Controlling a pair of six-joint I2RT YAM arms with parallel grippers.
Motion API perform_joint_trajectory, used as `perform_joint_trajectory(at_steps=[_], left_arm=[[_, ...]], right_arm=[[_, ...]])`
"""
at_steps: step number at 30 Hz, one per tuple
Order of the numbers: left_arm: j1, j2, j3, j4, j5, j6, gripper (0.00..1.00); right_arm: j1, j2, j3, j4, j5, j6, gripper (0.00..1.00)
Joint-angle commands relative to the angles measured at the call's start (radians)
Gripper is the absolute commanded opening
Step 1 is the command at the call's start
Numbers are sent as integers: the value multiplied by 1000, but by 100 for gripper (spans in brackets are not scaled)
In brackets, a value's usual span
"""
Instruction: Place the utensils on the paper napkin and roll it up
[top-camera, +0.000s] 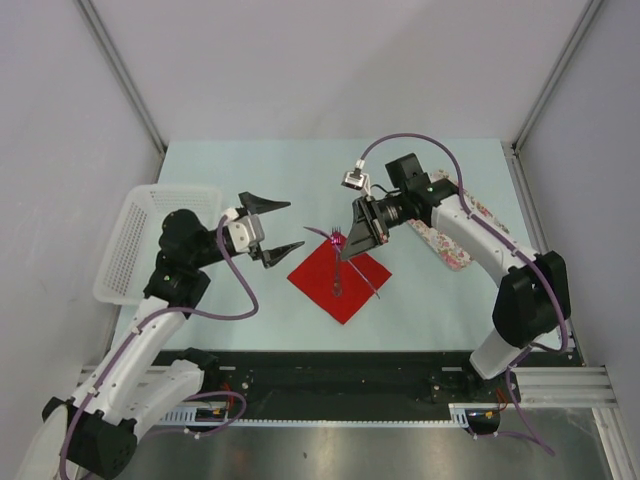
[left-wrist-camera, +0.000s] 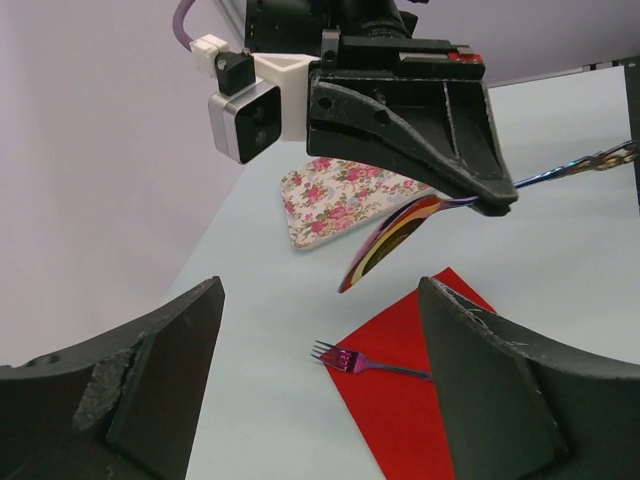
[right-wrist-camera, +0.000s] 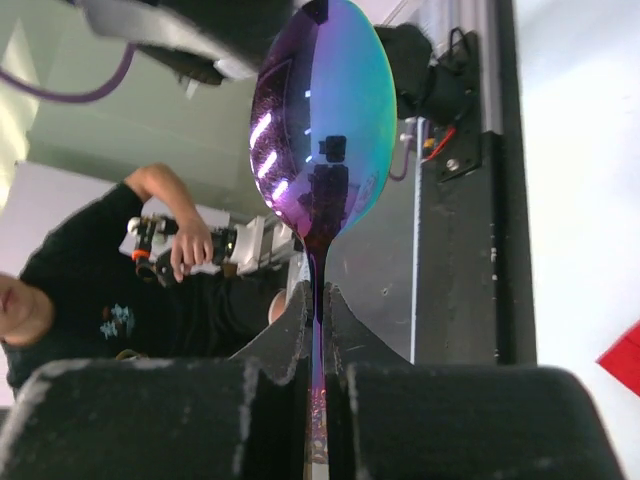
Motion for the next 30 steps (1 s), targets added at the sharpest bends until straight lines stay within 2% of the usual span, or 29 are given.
perform_joint_trajectory(at_steps=[1,4,17,18,20,24,26,27,29,30], left_arm=[[-33,0,-3,17,58,46,78],[-56,5,11,-21,64,66,67],[-102,-16,28,-75,122,75,46],[-102,-19,28,-79,127,78,38],[-102,-18,30,-90,136,89,31],[-102,-21,36,-111,153,86,0],[-102,-27,37,-118,160,81,0],[-102,-26,39,-125,160,78,0],[-102,-24,50,-179,159,83,0],[-102,-23,54,-234,154,90,0]], right_arm=[[49,-96,-31,176,-219,148,0],[63,-110,-36,208,-220,178,0],[109,-119,-62,315,-222,283,0],[109,-117,-64,314,-223,284,0],[109,-114,-67,326,-222,288,0],[114,-116,-96,395,-222,329,0],[114,-117,-107,433,-223,383,0],[109,-116,-116,481,-220,411,9],[94,-110,-126,551,-220,508,32],[62,-110,-133,628,-216,536,56]])
